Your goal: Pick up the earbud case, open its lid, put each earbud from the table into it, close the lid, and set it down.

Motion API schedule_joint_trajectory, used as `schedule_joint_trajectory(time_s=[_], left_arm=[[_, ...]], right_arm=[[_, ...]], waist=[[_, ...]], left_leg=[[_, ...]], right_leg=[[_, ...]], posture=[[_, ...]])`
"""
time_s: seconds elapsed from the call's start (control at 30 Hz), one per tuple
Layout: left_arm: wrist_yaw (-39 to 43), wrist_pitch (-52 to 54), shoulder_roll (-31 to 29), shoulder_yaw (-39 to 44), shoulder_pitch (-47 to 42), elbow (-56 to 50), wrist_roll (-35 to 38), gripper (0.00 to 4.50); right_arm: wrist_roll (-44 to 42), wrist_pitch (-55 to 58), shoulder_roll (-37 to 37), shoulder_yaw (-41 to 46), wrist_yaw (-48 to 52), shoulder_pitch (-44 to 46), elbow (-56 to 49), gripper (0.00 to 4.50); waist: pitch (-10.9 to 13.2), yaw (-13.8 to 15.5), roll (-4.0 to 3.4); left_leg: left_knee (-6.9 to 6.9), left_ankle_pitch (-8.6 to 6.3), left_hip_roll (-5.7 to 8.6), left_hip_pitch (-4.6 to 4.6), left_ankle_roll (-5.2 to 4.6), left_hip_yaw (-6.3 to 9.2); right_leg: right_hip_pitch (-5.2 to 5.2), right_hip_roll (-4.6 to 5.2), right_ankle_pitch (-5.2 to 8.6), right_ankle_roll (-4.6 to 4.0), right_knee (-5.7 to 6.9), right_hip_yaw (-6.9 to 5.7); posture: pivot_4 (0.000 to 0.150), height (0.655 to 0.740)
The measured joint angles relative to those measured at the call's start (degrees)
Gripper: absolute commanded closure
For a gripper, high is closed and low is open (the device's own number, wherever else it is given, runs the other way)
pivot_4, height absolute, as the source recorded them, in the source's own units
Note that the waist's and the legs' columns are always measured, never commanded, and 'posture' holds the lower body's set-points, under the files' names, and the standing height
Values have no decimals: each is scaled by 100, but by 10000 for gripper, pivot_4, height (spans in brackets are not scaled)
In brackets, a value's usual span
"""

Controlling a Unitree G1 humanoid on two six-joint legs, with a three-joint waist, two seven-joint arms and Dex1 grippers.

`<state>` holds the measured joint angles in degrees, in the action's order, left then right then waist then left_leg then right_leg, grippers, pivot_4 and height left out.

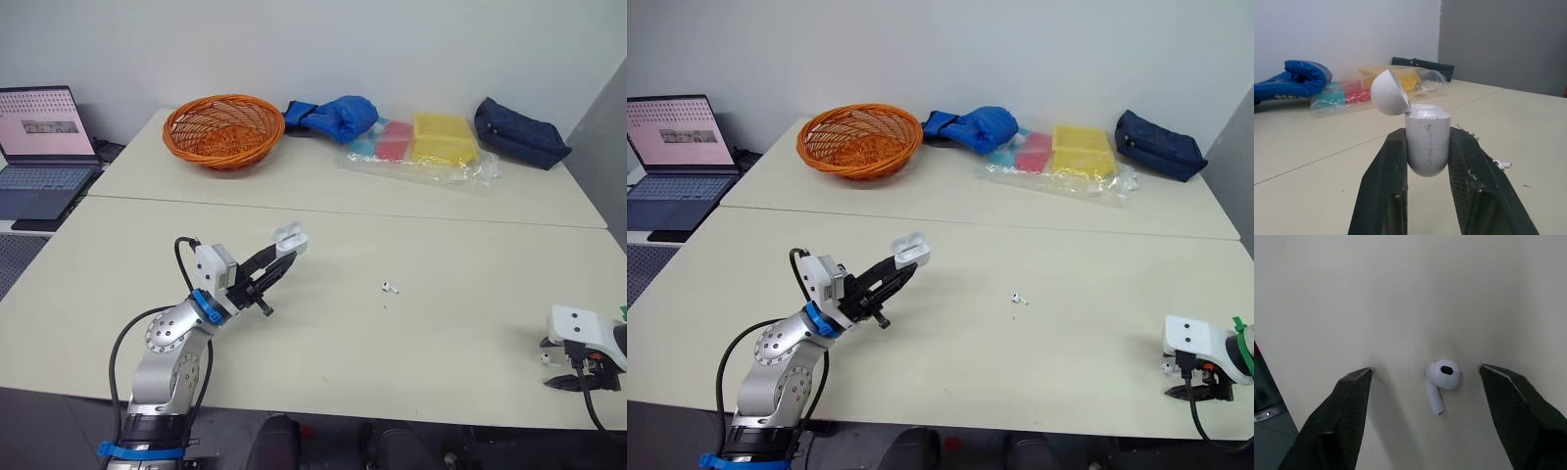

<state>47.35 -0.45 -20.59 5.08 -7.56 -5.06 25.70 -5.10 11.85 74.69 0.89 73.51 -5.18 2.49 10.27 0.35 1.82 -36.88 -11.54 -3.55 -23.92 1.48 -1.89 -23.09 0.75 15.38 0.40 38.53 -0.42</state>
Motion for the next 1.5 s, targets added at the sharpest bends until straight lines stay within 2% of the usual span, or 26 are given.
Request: schedule_joint_trajectory(time_s=[0.2,0.8,0.9,1.1,1.13,1.43,1.47,1.5], left_arm=[[-55,1,28,-37,25,-11,0,37326],[-194,-100,67,-81,167,-19,-169,37326],[-221,-106,66,-81,181,-27,-184,37326],[-236,-123,61,-81,188,-40,-211,37326],[-237,-124,60,-81,188,-40,-220,37326],[-163,-142,53,-91,66,-33,-244,37326],[-158,-148,50,-80,66,-30,-242,37326],[-146,-151,28,-56,41,39,-239,37326]], right_arm=[[136,84,26,-12,-34,19,-39,10715],[223,1277,45,-217,-60,281,-624,10715],[237,1307,10,-254,-75,364,-618,16566],[259,1419,-54,-269,-108,422,-695,38565],[258,1436,-54,-267,-106,416,-708,40904],[127,1664,-173,-230,-90,461,-892,40902],[-96,1900,-349,-241,-63,621,-978,40902],[-538,2417,-828,-212,-89,1165,-1145,40902]], waist=[[-2,13,3],[-1,3,3],[-1,-9,2],[-1,-26,2],[-1,-26,3],[-1,-30,3],[-1,-31,3],[5,-105,13]], left_leg=[[1,0,1,-3,0,-5],[3,-1,1,-2,1,-5],[3,-1,1,-2,1,-6],[10,-1,-1,-3,2,-1],[10,-1,-1,-3,2,-1],[10,-2,-3,-1,2,0],[10,-2,-4,-1,2,0],[8,-2,-14,4,3,-1]], right_leg=[[0,8,0,1,-3,1],[-5,7,0,0,-1,-2],[-6,7,0,0,0,-2],[-7,5,3,-4,0,-5],[-7,5,3,-4,0,-6],[-7,3,3,-5,2,-6],[-7,-1,3,-4,2,-5],[-13,-13,-5,-5,10,5]], posture=[[1500,7400],[1500,7400],[1500,7400],[1500,7400],[1500,7400],[1500,7400],[1500,7400],[1500,7400]])
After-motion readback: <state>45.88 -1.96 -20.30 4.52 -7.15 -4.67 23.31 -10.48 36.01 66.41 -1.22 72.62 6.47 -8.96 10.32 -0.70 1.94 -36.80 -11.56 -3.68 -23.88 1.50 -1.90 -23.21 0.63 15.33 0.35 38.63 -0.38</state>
